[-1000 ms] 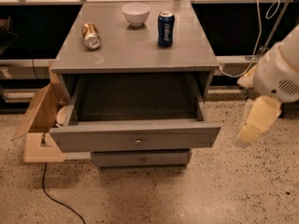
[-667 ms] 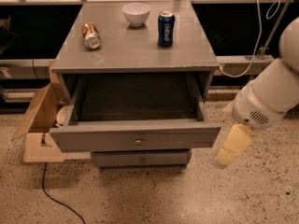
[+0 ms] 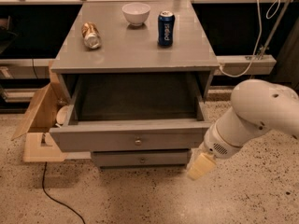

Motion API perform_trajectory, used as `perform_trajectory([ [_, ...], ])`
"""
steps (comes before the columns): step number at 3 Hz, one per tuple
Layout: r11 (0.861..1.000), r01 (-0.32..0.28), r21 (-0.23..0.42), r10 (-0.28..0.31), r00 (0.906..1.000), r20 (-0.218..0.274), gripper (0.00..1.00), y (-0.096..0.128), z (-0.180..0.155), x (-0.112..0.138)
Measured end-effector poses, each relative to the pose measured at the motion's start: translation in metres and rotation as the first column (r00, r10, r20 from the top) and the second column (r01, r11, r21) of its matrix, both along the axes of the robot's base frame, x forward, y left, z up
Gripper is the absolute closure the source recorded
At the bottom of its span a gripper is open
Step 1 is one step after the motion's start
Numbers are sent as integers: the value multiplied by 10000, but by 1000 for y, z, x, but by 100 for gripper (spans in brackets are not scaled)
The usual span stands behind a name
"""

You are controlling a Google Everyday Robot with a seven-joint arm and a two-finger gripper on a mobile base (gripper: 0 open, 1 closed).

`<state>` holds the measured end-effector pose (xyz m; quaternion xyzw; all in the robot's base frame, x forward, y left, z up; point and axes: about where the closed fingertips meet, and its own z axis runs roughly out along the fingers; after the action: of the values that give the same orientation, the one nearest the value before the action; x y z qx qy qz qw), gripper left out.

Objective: Close top drawer

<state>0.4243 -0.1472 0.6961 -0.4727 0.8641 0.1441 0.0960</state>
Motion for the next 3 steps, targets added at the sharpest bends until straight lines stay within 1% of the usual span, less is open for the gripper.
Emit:
perform_trajectory([
  [1, 9981, 621, 6, -621, 9975, 341, 52, 8, -35, 29],
  [2, 9971, 763, 74, -766, 9955, 564, 76, 10, -36, 36],
  [3, 9973, 738, 62, -740, 9958, 537, 98, 10, -36, 35],
])
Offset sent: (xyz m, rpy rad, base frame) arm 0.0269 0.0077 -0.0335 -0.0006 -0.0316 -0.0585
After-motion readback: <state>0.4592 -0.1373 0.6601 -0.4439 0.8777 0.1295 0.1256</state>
